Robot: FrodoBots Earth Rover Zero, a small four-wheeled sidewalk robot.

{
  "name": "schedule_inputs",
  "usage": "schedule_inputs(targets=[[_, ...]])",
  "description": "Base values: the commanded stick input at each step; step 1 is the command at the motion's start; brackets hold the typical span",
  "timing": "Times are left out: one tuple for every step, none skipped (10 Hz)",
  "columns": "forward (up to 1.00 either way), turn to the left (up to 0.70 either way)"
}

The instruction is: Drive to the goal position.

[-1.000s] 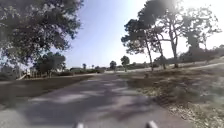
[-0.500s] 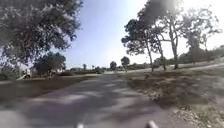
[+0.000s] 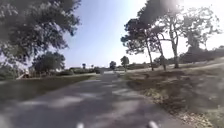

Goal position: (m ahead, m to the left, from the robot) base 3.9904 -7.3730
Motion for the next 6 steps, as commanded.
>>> schedule_inputs(targets=[[0.7, 0.0], [0.7, 0.0], [0.7, 0.02], [0.7, 0.17], [0.7, 0.3], [0.7, 0.35]])
